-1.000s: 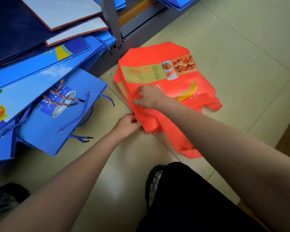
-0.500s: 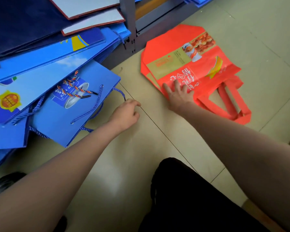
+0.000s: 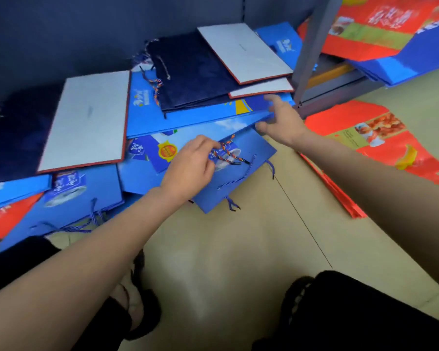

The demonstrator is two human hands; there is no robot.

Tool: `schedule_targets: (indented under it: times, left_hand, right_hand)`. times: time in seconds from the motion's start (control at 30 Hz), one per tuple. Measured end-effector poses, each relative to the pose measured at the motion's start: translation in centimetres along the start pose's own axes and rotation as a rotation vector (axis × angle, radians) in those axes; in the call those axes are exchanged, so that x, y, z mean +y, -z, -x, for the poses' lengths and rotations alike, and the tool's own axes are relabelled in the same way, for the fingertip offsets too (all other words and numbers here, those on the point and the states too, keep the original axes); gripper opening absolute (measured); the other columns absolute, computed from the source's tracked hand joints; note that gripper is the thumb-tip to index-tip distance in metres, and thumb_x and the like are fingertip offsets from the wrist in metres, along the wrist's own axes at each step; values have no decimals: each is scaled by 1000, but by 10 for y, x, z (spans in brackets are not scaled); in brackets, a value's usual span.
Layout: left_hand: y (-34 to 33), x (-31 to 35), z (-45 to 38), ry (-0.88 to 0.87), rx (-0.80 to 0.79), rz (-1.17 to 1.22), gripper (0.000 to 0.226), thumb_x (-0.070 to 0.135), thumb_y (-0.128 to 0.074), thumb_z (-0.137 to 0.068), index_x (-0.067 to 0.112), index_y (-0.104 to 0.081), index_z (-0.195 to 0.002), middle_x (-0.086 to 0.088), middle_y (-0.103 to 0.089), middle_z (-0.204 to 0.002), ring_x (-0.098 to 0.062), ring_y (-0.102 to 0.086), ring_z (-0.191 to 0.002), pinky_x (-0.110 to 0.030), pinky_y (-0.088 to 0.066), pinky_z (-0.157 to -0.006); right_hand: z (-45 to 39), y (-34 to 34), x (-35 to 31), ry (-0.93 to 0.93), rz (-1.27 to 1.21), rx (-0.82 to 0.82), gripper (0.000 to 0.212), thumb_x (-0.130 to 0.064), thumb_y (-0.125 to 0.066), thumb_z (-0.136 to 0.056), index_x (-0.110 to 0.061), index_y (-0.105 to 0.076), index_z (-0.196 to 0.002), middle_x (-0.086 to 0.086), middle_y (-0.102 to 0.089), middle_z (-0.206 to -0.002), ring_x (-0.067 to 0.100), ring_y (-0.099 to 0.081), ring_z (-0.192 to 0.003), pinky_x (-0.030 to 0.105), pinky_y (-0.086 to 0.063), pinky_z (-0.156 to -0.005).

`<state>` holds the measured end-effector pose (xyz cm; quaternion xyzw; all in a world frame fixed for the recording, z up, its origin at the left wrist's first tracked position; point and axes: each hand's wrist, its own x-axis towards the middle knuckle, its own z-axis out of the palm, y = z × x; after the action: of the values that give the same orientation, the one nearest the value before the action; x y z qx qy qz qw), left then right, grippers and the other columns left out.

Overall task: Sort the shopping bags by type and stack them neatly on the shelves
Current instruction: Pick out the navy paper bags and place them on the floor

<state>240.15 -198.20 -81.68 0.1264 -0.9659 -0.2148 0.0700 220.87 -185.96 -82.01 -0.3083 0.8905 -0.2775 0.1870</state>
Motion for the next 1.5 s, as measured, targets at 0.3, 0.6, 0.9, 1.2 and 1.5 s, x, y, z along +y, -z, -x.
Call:
schedule_targets:
  times: [0.3,0.6,0.9,1.2,1.5]
  left_hand:
    - [69,-109,26,565,-234,-435,80,45,-60,-84,23,-16,-146,-11,-13,-152,-33,-16,-137,-50,-25,-105]
    - [93,-146,11,321,-252,-686,50,29,-50,-91,11,-32,-133,-12,-44,-128,-32,-47,-115,-42,-43,-87]
    - [115,-170,74,75,-525,-822,62,30,-39,-96,12,-8,-147,-12,-15,-152,-27,-26,-136,-39,-30,-108]
    - [149,-180,99,219,-619,-627,64,37,-50,-92,22,-19,-145,-2,-16,-154,-22,-24,-139,-34,-25,-111]
    - [132,-111,75,202,-263,-550,68,41,-53,-88,18,-22,-144,-4,-22,-150,-24,-25,-136,-37,-23,-107]
  right_hand:
    - [-43,-58,-122,330,244,-256,73,-36,-67,-83,-18,-30,-143,16,-29,-141,38,-32,-126,39,-25,-107]
    - [-70,-94,-162,208,502,-50,72,-51,-60,-83,-16,-30,-139,14,-33,-138,39,-31,-125,47,-31,-101]
    - [-84,-89,-176,531,1132,-28,23,-8,-49,-92,-5,-52,-114,11,-62,-116,32,-59,-108,32,-43,-79]
    - [-7,-46,-178,1012,1028,117,18,-16,-47,-72,-7,-63,-72,5,-57,-53,24,-58,-45,20,-25,-41]
    - [36,-15,-66,291,633,-329,72,-52,-60,-82,-13,-37,-138,9,-45,-133,31,-46,-122,38,-40,-99]
